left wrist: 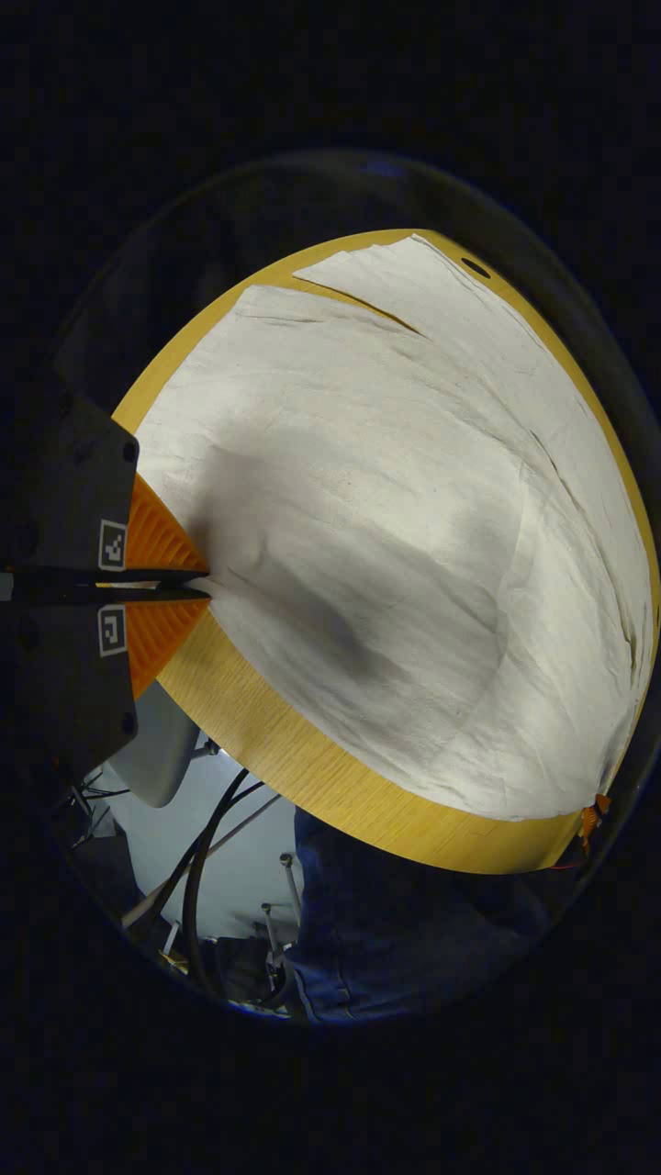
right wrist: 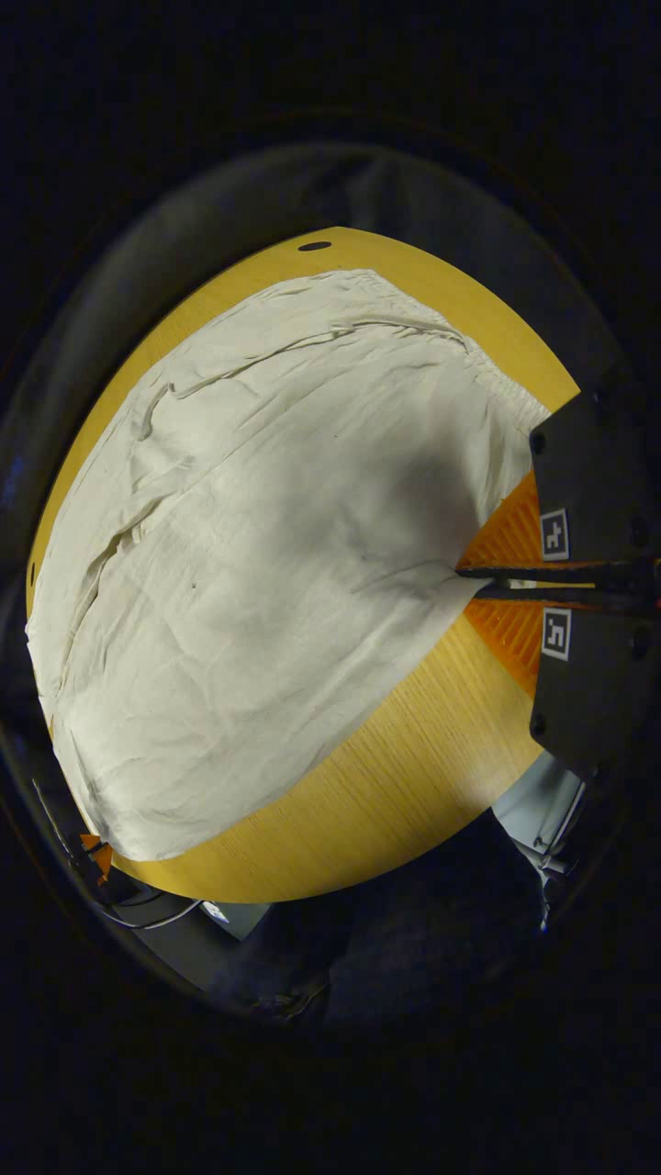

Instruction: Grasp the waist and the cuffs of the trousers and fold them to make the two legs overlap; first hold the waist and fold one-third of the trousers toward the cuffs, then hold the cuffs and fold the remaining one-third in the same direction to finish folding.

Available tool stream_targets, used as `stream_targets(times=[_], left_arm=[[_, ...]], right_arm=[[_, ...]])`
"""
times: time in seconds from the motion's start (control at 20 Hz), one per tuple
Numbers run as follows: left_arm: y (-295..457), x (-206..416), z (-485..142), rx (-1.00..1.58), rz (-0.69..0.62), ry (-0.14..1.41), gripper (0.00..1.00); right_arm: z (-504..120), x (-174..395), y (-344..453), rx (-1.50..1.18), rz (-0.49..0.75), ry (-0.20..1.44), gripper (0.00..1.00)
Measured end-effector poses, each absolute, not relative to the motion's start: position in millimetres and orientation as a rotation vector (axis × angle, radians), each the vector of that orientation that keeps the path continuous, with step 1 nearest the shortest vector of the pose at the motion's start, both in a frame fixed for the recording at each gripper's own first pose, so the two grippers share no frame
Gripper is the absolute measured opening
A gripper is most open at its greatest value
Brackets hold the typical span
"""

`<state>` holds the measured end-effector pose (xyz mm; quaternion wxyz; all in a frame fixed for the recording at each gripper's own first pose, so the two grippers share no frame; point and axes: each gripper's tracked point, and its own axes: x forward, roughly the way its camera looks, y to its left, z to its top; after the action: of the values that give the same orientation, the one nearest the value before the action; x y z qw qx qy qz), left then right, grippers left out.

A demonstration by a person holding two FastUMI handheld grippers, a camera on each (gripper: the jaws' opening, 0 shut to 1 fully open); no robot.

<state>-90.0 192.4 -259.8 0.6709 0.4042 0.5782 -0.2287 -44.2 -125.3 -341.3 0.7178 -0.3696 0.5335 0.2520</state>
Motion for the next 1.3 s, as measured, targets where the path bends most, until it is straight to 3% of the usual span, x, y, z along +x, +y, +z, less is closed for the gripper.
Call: stream_targets(times=[0.35, 0.65, 0.8, 0.95, 1.3], left_arm=[[203, -87, -251, 1.045, -0.578, 1.341, 0.0], [213, -24, -176, 1.181, -0.584, 1.21, 0.0], [232, 30, -118, 1.315, -0.507, 1.084, 0.0], [228, 56, -86, 1.293, -0.442, 0.982, 0.0], [197, 23, -143, 1.188, -0.555, 0.96, 0.0]], right_arm=[[-322, -45, -122, -0.778, 0.494, 1.177, 0.03], [-264, -22, -114, -0.8, 0.411, 1.073, 0.03], [-238, -3, -115, -0.819, 0.347, 1.025, 0.03], [-219, 16, -113, -0.749, 0.293, 0.98, 0.03], [-234, 8, -109, -0.74, 0.307, 1.005, 0.03]])
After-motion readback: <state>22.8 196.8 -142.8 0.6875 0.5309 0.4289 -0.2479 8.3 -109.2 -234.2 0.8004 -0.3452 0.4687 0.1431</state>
